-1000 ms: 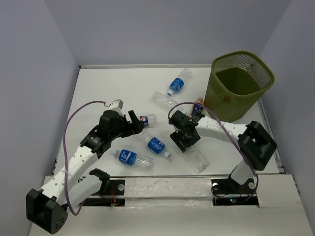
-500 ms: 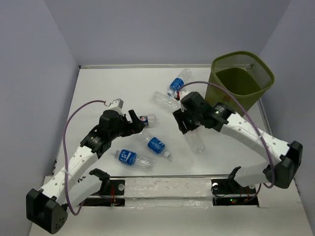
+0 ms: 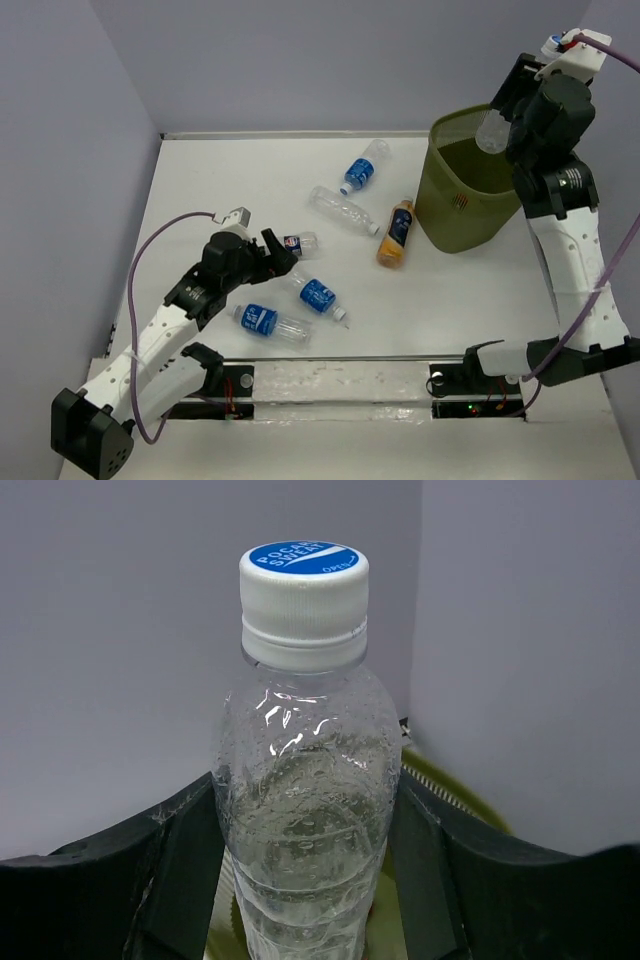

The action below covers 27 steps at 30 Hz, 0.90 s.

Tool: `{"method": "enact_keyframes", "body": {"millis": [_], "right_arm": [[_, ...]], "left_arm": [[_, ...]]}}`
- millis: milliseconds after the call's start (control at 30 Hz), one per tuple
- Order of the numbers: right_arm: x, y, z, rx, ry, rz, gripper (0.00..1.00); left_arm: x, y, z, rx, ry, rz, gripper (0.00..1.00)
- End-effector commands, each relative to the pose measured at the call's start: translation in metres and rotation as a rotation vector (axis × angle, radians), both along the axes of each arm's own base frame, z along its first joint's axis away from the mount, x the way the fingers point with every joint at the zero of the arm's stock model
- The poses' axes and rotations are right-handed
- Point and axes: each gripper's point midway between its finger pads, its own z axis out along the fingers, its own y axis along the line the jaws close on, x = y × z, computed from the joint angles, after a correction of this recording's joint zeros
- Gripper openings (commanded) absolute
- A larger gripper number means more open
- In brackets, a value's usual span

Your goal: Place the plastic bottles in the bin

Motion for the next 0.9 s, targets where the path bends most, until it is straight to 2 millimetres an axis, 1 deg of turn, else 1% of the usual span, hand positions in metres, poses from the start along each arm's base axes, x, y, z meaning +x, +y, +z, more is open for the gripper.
{"method": "enact_keyframes", "body": {"millis": [0,33,67,133,167,200,267,300,333,367,400,467,500,533,567,600,633,667,733,767,800,867], "right_arm": [[0.034,-0.041,-0.001,0.01,-0.069,-0.131,0.33],[0.038,-0.047,-0.007,0.021,-0.064,-0.134,0.33],[0.044,-0.057,-0.025,0.026,-0.036,-0.139,0.34],[0.05,-0.061,-0.036,0.063,-0.038,-0.126,0.34],[0.051,-0.062,-0.041,0.071,-0.033,-0.12,0.34],[0.052,-0.061,-0.05,0.076,-0.024,-0.113,0.4],[0.052,-0.059,-0.054,0.079,-0.016,-0.103,0.55],[0.049,-0.056,-0.054,0.069,-0.009,-0.084,0.77],[0.047,-0.055,-0.052,0.068,-0.006,-0.073,0.86],[0.045,-0.052,-0.05,0.069,-0.003,-0.058,0.9],[0.044,-0.046,-0.047,0.063,0.003,-0.015,0.93],[0.032,-0.037,-0.038,0.082,0.0,0.037,0.94],[0.029,-0.024,-0.036,0.091,-0.003,0.109,0.94],[0.019,-0.016,-0.034,0.119,-0.012,0.151,0.94],[0.015,-0.004,-0.036,0.135,-0.007,0.207,0.94],[0.013,0.017,-0.041,0.145,0.011,0.304,0.94],[0.008,0.044,-0.048,0.165,0.031,0.388,0.94],[0.001,0.064,-0.064,0.169,0.064,0.456,0.94],[-0.008,0.104,-0.085,0.155,0.11,0.567,0.95],[-0.019,0.141,-0.109,0.145,0.166,0.66,0.95],[-0.024,0.159,-0.121,0.142,0.193,0.715,0.95],[-0.036,0.187,-0.142,0.136,0.243,0.797,0.95]], "left_arm": [[0.003,-0.008,0.006,-0.037,-0.03,0.018,0.99],[0.003,-0.009,0.005,-0.033,-0.029,0.023,0.99],[0.005,-0.008,0.003,-0.025,-0.027,0.041,0.99],[0.003,-0.012,-0.001,-0.015,-0.019,0.033,0.99],[0.006,-0.01,-0.007,0.007,-0.013,0.059,0.99],[0.006,-0.012,-0.01,0.014,-0.006,0.059,0.99],[0.005,-0.017,-0.018,0.037,0.011,0.062,0.99],[0.007,-0.016,-0.022,0.054,0.012,0.079,0.99],[0.005,-0.019,-0.025,0.058,0.022,0.069,0.99],[0.005,-0.021,-0.03,0.08,0.026,0.077,0.99],[0.005,-0.022,-0.032,0.087,0.032,0.085,0.99],[0.008,-0.02,-0.038,0.114,0.037,0.112,0.99],[0.008,-0.022,-0.039,0.12,0.04,0.115,0.99],[0.01,-0.021,-0.042,0.13,0.047,0.129,0.99],[0.009,-0.021,-0.044,0.135,0.051,0.133,0.99],[0.008,-0.022,-0.047,0.14,0.055,0.137,0.99],[0.009,-0.02,-0.052,0.153,0.067,0.156,0.99],[0.009,-0.02,-0.054,0.156,0.074,0.162,0.99],[0.01,-0.02,-0.063,0.181,0.092,0.175,0.99],[0.01,-0.02,-0.066,0.19,0.099,0.184,0.99],[0.011,-0.02,-0.07,0.202,0.104,0.19,0.99],[0.015,-0.02,-0.078,0.233,0.121,0.203,0.99]]}}
